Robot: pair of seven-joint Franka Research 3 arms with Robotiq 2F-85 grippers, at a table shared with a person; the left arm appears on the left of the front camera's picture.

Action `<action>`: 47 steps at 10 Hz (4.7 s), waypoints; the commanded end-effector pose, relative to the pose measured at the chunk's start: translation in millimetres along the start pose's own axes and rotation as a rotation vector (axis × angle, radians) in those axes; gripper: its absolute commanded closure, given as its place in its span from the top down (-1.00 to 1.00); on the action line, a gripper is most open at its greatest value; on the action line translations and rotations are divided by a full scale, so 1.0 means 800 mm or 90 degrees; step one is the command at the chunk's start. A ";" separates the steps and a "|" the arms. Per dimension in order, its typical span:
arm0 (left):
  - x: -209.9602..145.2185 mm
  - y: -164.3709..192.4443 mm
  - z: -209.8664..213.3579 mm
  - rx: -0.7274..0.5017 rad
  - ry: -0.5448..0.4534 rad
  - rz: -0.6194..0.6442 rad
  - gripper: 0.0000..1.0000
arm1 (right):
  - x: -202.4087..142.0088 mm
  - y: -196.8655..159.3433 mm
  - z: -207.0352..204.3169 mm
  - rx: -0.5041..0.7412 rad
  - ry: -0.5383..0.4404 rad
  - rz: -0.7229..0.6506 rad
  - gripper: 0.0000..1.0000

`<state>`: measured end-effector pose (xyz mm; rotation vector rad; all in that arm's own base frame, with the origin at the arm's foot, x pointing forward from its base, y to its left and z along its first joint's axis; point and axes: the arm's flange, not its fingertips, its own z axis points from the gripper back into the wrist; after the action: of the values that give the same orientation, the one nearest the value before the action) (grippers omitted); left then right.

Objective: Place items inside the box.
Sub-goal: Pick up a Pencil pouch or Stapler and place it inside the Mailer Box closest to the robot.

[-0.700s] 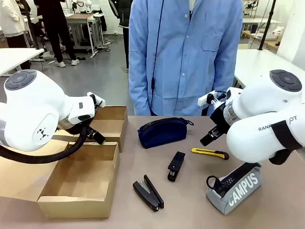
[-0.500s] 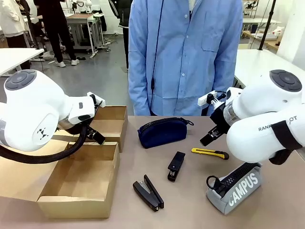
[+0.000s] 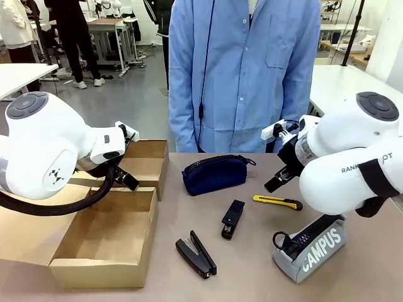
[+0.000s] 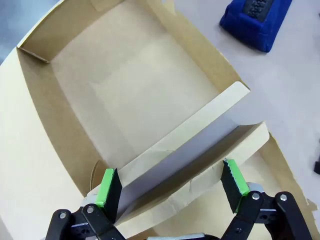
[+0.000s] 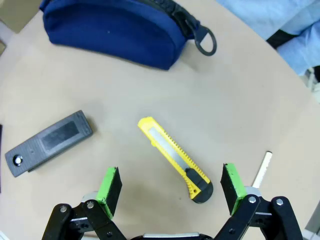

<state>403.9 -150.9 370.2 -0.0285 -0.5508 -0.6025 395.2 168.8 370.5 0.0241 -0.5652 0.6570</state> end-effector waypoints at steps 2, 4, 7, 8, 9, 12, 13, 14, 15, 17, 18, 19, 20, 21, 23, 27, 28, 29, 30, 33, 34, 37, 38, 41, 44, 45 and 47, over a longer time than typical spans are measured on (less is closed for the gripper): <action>0.000 0.000 0.000 0.000 0.000 0.000 1.00 | 0.000 0.000 0.000 0.000 0.000 0.000 1.00; 0.000 0.000 0.000 0.000 0.000 0.000 1.00 | 0.000 0.000 0.000 0.000 0.000 0.000 1.00; 0.001 0.007 0.043 -0.056 -0.033 -0.004 1.00 | 0.003 -0.018 0.046 0.008 0.014 -0.031 1.00; -0.001 0.020 0.103 -0.096 -0.038 0.037 1.00 | 0.002 -0.038 0.112 0.034 0.006 -0.112 1.00; -0.010 0.035 0.155 -0.123 -0.075 0.071 1.00 | -0.008 -0.054 0.165 0.072 -0.005 -0.193 1.00; -0.082 0.120 0.244 -0.259 -0.098 0.094 1.00 | -0.103 -0.103 0.261 0.268 -0.007 -0.353 1.00; -0.114 0.172 0.247 -0.334 -0.107 0.167 1.00 | -0.153 -0.135 0.278 0.325 -0.053 -0.438 1.00; -0.154 0.227 0.243 -0.403 -0.131 0.261 1.00 | -0.208 -0.177 0.286 0.379 -0.101 -0.515 1.00; -0.193 0.279 0.232 -0.437 -0.156 0.343 1.00 | -0.261 -0.218 0.286 0.391 -0.150 -0.592 1.00; -0.264 0.323 0.207 -0.509 -0.253 0.486 1.00 | -0.348 -0.288 0.270 0.447 -0.195 -0.731 1.00; -0.284 0.325 0.206 -0.518 -0.320 0.543 1.00 | -0.379 -0.313 0.260 0.459 -0.223 -0.783 1.00; -0.289 0.314 0.206 -0.492 -0.371 0.569 1.00 | -0.401 -0.331 0.247 0.364 -0.228 -0.836 1.00; -0.307 0.326 0.216 -0.490 -0.246 0.509 1.00 | -0.392 -0.283 0.284 0.421 -0.188 -0.768 1.00; -0.307 0.326 0.216 -0.490 -0.246 0.509 1.00 | -0.392 -0.283 0.284 0.421 -0.188 -0.768 1.00; -0.307 0.326 0.216 -0.490 -0.246 0.509 1.00 | -0.392 -0.283 0.284 0.421 -0.188 -0.768 1.00; -0.307 0.326 0.216 -0.490 -0.246 0.509 1.00 | -0.352 -0.271 0.282 0.382 -0.143 -0.684 1.00; -0.307 0.326 0.216 -0.490 -0.246 0.509 1.00 | -0.312 -0.245 0.284 0.359 -0.125 -0.499 1.00; -0.307 0.326 0.216 -0.490 -0.246 0.509 1.00 | -0.272 -0.216 0.288 0.310 -0.132 -0.294 1.00; -0.307 0.326 0.216 -0.490 -0.246 0.509 1.00 | -0.242 -0.183 0.289 0.273 -0.097 -0.097 1.00; -0.307 0.326 0.216 -0.490 -0.246 0.509 1.00 | -0.227 -0.171 0.292 0.286 -0.080 0.023 1.00; -0.307 0.326 0.216 -0.490 -0.246 0.509 1.00 | -0.255 -0.200 0.297 0.284 -0.102 -0.055 1.00; -0.307 0.326 0.216 -0.490 -0.246 0.509 1.00 | -0.382 -0.249 0.318 0.301 -0.243 -0.157 1.00; -0.307 0.326 0.216 -0.490 -0.246 0.509 1.00 | -0.411 -0.251 0.314 0.314 -0.280 -0.162 1.00; -0.307 0.326 0.216 -0.490 -0.246 0.509 1.00 | -0.422 -0.261 0.281 0.342 -0.303 -0.224 1.00; -0.307 0.326 0.216 -0.490 -0.246 0.509 1.00 | -0.307 -0.221 0.265 0.346 -0.206 -0.022 1.00; -0.307 0.326 0.216 -0.490 -0.246 0.509 1.00 | -0.267 -0.200 0.259 0.340 -0.168 0.062 1.00; -0.307 0.326 0.216 -0.490 -0.246 0.509 1.00 | -0.195 -0.136 0.234 0.330 -0.062 0.259 1.00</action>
<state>294.2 225.6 427.7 -1.0457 -0.5594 0.0347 274.6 -79.4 487.8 0.5526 -0.4889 1.0348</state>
